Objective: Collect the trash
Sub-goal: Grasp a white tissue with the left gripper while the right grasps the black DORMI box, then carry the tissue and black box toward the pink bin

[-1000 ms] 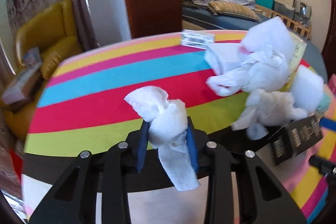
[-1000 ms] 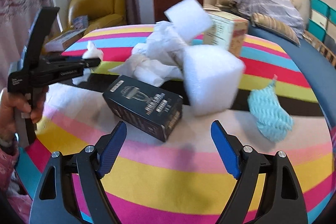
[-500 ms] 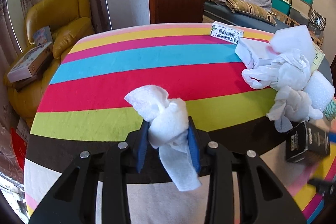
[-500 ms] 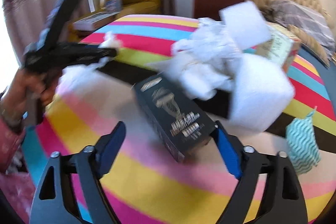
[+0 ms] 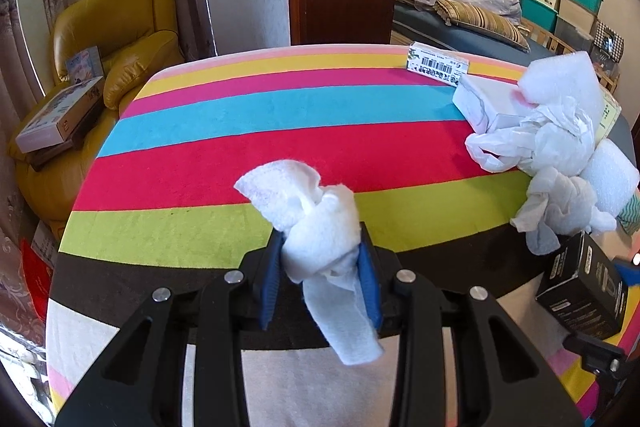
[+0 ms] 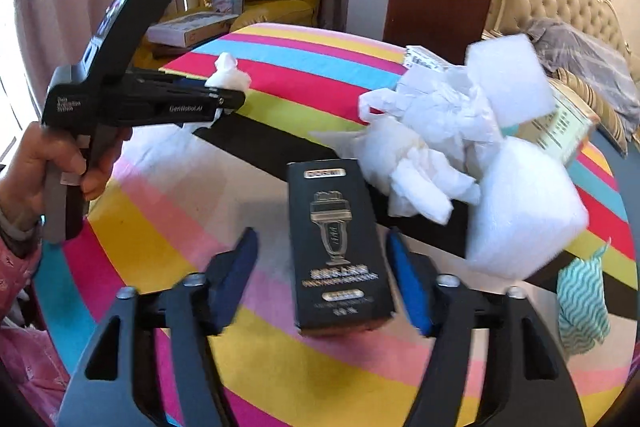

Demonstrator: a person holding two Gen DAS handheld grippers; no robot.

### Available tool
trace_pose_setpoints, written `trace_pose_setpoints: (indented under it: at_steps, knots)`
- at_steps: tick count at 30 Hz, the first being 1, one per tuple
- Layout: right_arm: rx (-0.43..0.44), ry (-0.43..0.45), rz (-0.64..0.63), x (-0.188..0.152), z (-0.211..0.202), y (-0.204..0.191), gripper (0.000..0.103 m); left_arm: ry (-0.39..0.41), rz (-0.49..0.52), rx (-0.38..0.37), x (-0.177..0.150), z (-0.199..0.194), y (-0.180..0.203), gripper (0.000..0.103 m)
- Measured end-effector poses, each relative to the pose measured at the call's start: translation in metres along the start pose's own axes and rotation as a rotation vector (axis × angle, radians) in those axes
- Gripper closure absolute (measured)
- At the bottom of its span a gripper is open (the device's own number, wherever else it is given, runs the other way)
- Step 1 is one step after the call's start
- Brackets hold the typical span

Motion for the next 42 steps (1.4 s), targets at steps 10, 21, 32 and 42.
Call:
trace_pose_setpoints:
  at_steps: [10, 21, 32, 42]
  knots:
    - [-0.007, 0.146, 0.110, -0.005, -0.035, 0.019, 0.065, 0.116, 0.047, 0.034, 0.003, -0.025, 0.012, 0.071]
    - [-0.084, 0.245, 0.224, -0.023, -0.072, 0.057, 0.065, 0.240, 0.175, -0.078, 0.005, -0.063, 0.092, 0.071]
    - [-0.238, 0.307, 0.393, -0.042, -0.101, 0.128, 0.065, 0.321, 0.322, -0.209, 0.020, -0.083, 0.184, 0.071]
    - [-0.372, 0.358, 0.518, -0.063, -0.130, 0.185, 0.065, 0.341, 0.439, -0.352, 0.021, -0.092, 0.264, 0.071]
Point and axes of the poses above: each gripper's, at about its wrist camera, not at the fingertips, and z roughly the way its jaws point, y to its right, x to its top, the point moved 3 cm from there along z, roughly the way its jaws point, and after that the axes turned 11 degrees about z, right-handed, at the moved point
